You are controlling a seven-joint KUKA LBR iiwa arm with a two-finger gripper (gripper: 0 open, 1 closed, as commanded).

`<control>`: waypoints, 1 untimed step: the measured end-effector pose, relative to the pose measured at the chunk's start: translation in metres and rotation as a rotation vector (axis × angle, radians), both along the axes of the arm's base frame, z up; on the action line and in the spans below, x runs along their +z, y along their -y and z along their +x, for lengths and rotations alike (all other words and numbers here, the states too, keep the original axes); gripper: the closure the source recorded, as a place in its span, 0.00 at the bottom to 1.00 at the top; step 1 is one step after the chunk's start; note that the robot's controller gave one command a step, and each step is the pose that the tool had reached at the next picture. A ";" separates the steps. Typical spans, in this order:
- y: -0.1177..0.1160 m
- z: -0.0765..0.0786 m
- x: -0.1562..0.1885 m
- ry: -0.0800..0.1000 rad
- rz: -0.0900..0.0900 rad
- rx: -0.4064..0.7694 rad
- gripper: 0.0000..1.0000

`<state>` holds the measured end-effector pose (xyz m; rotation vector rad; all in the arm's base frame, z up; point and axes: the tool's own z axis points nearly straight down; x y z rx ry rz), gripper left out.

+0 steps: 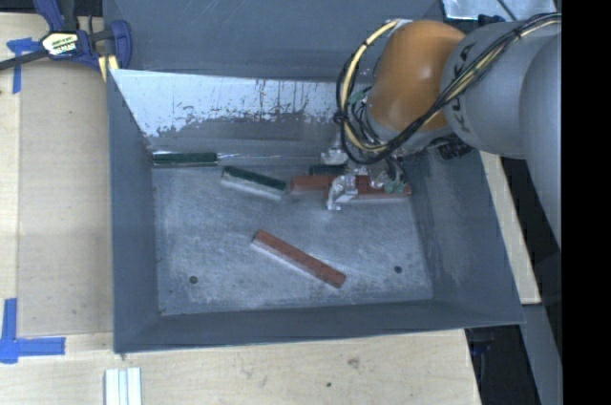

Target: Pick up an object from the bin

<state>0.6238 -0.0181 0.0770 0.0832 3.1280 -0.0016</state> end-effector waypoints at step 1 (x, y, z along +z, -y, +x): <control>0.000 0.000 0.001 0.000 0.000 0.000 1.00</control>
Offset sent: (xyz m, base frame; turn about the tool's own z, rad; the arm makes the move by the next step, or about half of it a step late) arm -0.0466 -0.0235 0.0349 0.1215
